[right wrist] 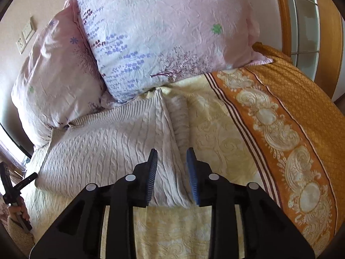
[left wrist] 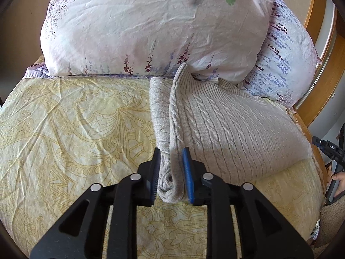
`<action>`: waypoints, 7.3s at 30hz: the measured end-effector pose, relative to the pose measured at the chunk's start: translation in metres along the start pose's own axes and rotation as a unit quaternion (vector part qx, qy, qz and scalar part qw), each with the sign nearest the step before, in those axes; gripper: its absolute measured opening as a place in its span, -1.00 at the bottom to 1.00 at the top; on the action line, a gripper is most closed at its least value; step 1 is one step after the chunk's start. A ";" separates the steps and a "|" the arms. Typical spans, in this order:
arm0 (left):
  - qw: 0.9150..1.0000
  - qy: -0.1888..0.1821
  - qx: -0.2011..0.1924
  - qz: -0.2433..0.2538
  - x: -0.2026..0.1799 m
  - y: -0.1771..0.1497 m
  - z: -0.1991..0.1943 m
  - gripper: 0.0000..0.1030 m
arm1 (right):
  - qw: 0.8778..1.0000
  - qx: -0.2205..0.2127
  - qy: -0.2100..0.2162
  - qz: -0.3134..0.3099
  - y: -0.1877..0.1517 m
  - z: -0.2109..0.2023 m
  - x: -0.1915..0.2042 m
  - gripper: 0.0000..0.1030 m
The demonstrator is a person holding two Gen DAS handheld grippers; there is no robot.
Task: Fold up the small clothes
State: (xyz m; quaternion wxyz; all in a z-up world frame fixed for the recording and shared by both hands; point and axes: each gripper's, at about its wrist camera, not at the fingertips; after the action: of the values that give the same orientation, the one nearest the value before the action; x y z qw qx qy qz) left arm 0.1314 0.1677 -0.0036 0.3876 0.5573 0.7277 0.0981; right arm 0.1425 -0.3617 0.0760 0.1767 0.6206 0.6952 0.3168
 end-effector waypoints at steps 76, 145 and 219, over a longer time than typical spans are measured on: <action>0.982 -0.069 0.124 -0.128 0.008 0.072 0.078 0.00 | 0.982 0.061 -0.020 -0.177 0.022 0.118 0.176 0.81; 0.932 -0.310 0.168 -0.088 -0.257 0.015 0.104 0.36 | 0.953 -0.029 0.203 0.224 0.034 0.064 -0.059 0.76; 0.921 0.013 -0.054 0.386 -0.253 -0.108 0.041 0.00 | 0.993 -0.059 0.071 0.078 -0.005 -0.023 -0.013 0.02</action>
State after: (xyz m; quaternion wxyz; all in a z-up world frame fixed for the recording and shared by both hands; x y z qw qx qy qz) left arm 0.0994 -0.1078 0.0211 0.3397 0.7719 0.4544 0.2870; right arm 0.1261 -0.3793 0.0879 0.1384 0.6373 0.6354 0.4135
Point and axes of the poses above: each gripper's, at about its wrist camera, not at the fingertips, and z roughly the way its jaws point, x to its left, y to its top, and after that the axes turned 13 degrees about -z, right-handed
